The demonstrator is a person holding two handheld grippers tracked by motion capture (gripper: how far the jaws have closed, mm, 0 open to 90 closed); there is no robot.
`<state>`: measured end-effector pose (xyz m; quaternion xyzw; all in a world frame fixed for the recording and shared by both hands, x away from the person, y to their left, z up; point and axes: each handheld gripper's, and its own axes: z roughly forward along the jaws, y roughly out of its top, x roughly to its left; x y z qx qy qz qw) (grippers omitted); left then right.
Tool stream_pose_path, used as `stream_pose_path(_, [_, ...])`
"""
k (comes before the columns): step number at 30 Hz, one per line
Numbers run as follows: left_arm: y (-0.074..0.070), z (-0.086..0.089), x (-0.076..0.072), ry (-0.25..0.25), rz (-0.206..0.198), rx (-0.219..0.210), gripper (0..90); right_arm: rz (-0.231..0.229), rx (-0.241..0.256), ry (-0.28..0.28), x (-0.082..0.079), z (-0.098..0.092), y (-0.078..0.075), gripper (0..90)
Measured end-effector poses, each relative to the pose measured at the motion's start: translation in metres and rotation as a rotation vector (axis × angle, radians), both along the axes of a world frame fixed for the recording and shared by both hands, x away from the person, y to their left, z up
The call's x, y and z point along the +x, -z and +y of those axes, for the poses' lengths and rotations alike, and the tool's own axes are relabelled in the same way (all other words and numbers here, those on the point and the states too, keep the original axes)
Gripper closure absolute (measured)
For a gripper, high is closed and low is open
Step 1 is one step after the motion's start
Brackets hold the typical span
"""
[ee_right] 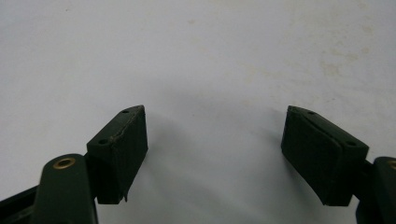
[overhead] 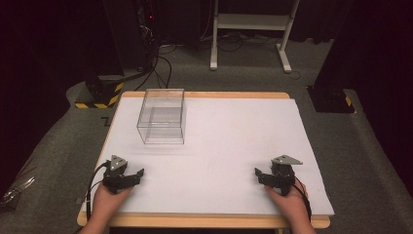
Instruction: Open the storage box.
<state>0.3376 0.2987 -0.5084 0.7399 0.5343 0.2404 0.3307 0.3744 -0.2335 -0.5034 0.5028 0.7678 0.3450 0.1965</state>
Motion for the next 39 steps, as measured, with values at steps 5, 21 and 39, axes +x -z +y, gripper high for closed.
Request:
stream_pose_path(5, [-0.0001,0.0002,0.0002,0.002,0.0,0.003,25.8,0.0,0.003,-0.001,0.0,-0.0003,0.0,22.3])
stream_pose_path(21, [-0.0004,-0.0017,-0.0009,-0.017,-0.003,0.02,23.6,-0.006,-0.046,-0.006,-0.0005,0.0043,0.0001,21.1])
stream_pose_path(39, [-0.0034,-0.0049,0.0001,0.018,0.022,0.0,15.5,-0.008,-0.06,-0.008,-0.0006,0.0059,0.0003,20.3])
